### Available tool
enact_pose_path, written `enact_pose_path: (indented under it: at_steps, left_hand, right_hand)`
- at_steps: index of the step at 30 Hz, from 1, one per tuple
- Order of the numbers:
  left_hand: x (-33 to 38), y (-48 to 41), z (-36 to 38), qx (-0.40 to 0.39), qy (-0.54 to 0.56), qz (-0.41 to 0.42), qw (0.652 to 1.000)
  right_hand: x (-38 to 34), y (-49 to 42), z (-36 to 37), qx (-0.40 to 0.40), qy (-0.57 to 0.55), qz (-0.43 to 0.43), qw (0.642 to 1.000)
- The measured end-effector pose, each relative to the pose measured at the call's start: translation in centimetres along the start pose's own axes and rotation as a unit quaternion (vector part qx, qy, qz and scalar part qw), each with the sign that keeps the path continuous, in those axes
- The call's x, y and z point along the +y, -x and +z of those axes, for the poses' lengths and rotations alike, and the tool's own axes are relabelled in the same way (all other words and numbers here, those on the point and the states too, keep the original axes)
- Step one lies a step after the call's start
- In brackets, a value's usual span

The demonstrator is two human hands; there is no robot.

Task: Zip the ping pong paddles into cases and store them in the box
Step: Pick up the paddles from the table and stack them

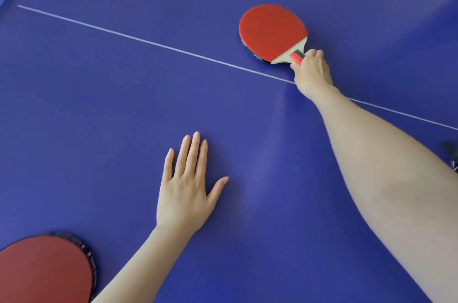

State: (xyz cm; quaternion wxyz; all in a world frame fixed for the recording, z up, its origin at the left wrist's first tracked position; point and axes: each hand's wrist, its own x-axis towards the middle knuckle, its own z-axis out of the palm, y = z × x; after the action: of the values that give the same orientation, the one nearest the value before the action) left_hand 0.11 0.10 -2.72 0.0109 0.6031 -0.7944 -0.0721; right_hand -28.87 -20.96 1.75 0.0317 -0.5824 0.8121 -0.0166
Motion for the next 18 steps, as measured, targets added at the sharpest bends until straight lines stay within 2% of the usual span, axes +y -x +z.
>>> enact_pose_path:
  at_steps: [6, 12, 15, 18]
  left_hand:
    - [0.0, -0.1, 0.0, -0.016, -0.006, 0.000, 1.000]
    - [0.0, 0.0, -1.3, -0.068, -0.001, -0.007, 0.998]
    - [-0.1, 1.3, -2.9, -0.091, 0.002, 0.004, 0.996]
    - [-1.1, 5.7, -4.3, -0.063, 0.054, -0.020, 0.996]
  right_hand:
    - [-1.4, 6.7, -3.6, -0.017, -0.139, 0.021, 0.990]
    - [-2.4, 17.8, -5.7, -0.014, -0.291, 0.029, 0.956]
    - [-3.1, 23.6, -6.6, -0.011, -0.321, 0.039, 0.946]
    - [-3.4, 29.3, -6.9, -0.019, -0.324, 0.053, 0.944]
